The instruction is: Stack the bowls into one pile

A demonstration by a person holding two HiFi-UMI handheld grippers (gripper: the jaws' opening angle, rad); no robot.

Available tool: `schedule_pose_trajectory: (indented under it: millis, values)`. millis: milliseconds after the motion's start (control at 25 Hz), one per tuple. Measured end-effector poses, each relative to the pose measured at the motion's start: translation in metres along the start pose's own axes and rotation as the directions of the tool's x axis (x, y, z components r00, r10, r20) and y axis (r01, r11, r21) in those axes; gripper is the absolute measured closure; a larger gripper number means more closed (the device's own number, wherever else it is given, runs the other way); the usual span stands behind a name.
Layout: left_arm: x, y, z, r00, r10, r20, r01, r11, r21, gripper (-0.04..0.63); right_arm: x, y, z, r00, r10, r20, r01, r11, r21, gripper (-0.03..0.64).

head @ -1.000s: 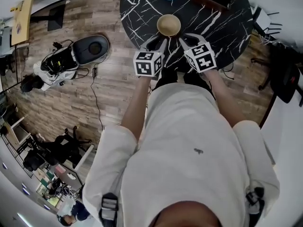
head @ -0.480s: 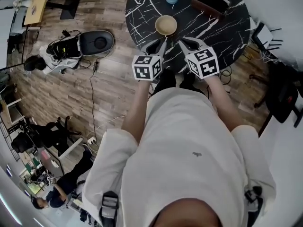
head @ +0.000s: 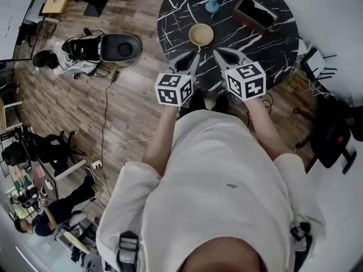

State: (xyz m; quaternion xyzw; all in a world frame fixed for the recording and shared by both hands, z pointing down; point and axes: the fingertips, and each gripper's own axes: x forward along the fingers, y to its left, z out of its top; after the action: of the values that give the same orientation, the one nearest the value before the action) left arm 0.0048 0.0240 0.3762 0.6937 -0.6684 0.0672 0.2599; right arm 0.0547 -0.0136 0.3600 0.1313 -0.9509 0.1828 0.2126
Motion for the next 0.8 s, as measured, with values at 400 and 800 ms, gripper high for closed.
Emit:
schedule_pose_trajectory:
  millis: [400, 800]
  values:
    - [-0.029, -0.011, 0.046, 0.994, -0.004, 0.110, 0.000, 0.999, 0.034, 0.569, -0.014, 0.026, 0.037, 0.996, 0.064, 0.057, -0.061, 0.997, -0.052, 0.614]
    - [-0.049, -0.018, 0.062, 0.988, -0.006, 0.152, -0.005, 0.997, 0.075, 0.589, -0.036, 0.033, 0.057, 0.993, 0.033, 0.117, -0.015, 0.989, -0.148, 0.614]
